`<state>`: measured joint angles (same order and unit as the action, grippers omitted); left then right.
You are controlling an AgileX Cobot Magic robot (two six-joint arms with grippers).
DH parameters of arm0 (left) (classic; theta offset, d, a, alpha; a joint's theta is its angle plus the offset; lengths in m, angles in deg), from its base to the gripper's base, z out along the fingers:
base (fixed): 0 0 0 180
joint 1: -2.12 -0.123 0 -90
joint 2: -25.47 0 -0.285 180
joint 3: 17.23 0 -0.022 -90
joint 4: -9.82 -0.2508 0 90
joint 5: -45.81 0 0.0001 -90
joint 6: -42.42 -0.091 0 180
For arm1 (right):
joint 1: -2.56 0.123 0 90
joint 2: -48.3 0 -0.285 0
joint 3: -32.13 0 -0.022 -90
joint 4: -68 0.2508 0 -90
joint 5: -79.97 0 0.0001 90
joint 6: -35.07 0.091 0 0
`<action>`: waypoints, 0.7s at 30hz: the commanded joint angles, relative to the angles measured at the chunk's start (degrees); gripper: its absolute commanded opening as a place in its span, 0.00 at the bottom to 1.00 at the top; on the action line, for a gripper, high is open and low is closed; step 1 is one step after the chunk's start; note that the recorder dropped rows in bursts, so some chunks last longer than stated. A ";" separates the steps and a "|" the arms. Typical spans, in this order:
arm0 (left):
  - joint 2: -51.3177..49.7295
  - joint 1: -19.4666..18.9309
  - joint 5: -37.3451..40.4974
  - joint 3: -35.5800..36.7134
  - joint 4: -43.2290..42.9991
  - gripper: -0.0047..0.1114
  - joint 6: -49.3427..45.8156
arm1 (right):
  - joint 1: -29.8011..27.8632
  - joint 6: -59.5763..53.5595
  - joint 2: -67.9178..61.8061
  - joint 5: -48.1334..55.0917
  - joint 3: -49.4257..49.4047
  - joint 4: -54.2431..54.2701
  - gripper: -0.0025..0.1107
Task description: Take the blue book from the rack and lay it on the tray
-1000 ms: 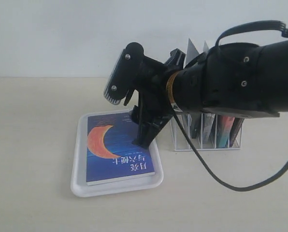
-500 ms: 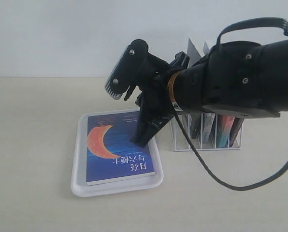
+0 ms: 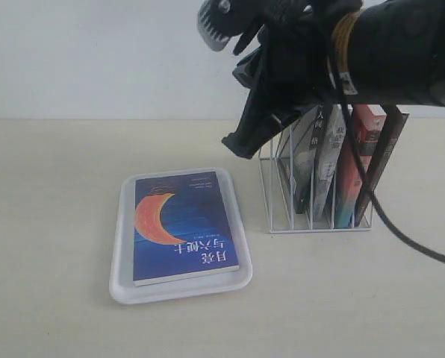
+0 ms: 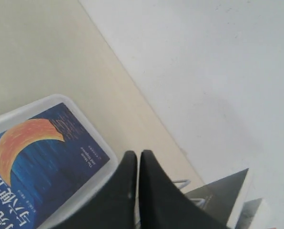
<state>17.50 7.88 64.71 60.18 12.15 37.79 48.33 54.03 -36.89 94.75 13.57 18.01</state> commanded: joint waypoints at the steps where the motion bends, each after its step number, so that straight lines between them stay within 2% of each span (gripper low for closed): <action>1: 0.18 0.02 -0.88 -0.19 -0.05 0.08 0.39 | -0.05 0.62 2.05 2.10 0.30 -0.18 0.03; 12: 0.18 0.02 -0.88 -0.19 -0.05 0.08 0.39 | -0.05 4.25 2.63 4.54 0.30 -0.18 0.03; 16: 0.18 0.02 -0.88 -0.19 -0.05 0.08 0.39 | -0.05 5.29 3.60 10.28 0.30 -1.11 0.03; 21: 0.18 0.02 -0.88 -0.19 -0.05 0.08 0.39 | -0.14 19.93 6.59 18.98 0.30 -12.37 0.03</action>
<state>17.50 7.88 64.71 60.18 12.15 37.79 48.33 67.39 -32.08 109.42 13.57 11.01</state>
